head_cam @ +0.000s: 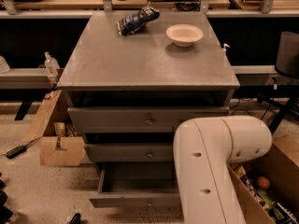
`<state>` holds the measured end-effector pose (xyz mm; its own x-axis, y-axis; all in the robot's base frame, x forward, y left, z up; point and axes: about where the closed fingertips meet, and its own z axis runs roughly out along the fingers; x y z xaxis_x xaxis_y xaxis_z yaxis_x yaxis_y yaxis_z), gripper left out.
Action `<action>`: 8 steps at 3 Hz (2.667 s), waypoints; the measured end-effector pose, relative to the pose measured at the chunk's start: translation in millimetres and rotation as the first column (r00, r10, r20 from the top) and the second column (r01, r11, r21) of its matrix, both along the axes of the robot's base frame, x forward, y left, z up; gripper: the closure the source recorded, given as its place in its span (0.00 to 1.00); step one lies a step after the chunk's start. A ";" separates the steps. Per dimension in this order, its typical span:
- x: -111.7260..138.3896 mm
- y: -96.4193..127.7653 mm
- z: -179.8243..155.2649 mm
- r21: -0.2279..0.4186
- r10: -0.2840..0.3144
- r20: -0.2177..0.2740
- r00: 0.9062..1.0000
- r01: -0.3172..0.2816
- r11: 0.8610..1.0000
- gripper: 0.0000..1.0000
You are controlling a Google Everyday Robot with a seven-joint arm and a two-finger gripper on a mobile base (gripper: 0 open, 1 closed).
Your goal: Open bottom drawer
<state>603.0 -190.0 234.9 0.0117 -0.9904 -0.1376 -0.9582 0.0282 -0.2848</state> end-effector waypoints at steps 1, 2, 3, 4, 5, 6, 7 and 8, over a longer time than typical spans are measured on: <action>0.6 3.4 -0.8 0.006 0.007 0.000 1.000 -0.007 1.000 1.00; -0.9 12.4 -25.3 0.012 0.003 -0.031 1.000 -0.002 1.000 1.00; -0.8 17.0 -51.7 0.016 0.002 -0.048 0.999 -0.001 1.000 1.00; -1.7 17.0 -71.4 0.023 -0.004 -0.055 0.998 0.005 1.000 1.00; -1.8 18.5 -89.0 0.020 -0.002 -0.066 0.998 0.003 1.000 1.00; -9.1 18.2 -102.0 0.014 0.001 -0.096 0.995 0.000 1.000 1.00; -29.2 11.8 -106.8 -0.006 -0.013 -0.149 0.989 0.012 1.000 1.00; -28.6 11.8 -106.8 -0.006 -0.013 -0.149 0.989 0.012 1.000 1.00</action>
Offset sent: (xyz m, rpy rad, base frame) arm -0.0052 0.0237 -0.0620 0.0168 0.0765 -0.0012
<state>574.4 -178.2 128.2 -0.0212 -0.9911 -0.1318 -0.9895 0.0396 -0.1389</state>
